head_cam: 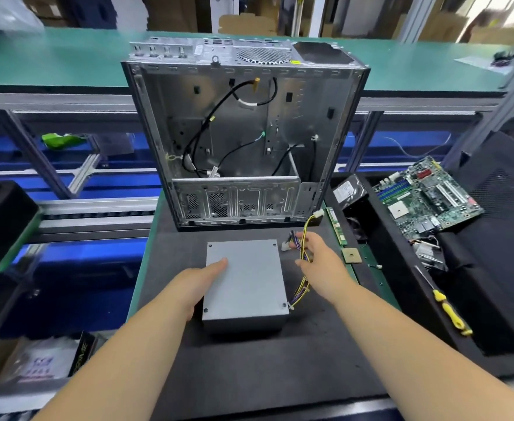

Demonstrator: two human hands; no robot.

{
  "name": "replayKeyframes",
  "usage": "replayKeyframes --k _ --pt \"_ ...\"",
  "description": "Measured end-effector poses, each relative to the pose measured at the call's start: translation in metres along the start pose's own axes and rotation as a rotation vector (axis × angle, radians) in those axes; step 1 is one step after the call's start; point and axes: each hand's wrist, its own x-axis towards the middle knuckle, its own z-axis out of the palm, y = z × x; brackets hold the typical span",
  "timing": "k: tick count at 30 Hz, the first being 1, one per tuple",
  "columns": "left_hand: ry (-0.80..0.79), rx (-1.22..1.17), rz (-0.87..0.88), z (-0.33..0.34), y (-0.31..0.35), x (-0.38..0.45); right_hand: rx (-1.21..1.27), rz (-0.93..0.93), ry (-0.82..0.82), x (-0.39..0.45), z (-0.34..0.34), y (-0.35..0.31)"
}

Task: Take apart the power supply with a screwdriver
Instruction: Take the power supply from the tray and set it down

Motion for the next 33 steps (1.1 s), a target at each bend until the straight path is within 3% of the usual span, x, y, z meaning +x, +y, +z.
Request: replayKeyframes --k 4,7,10,14,20,33 --pt "0.114 0.252 0.053 -0.005 0.01 -0.001 -0.119 0.036 0.04 0.001 0.0 0.001" --pt "0.308 0.389 0.247 -0.004 0.013 -0.009 -0.145 0.121 0.152 -0.001 -0.004 0.005" --pt "0.347 0.419 0.464 0.003 0.013 -0.015 -0.099 0.333 0.238 -0.007 -0.01 0.008" --pt "0.266 0.442 0.639 0.014 0.013 -0.019 -0.446 0.615 0.017 -0.021 -0.014 0.008" --pt "0.091 0.543 0.836 0.037 0.011 -0.029 -0.378 0.388 0.107 -0.035 -0.025 0.024" --pt "-0.084 0.648 0.995 0.13 0.014 -0.049 -0.382 0.309 0.25 -0.073 -0.111 0.085"
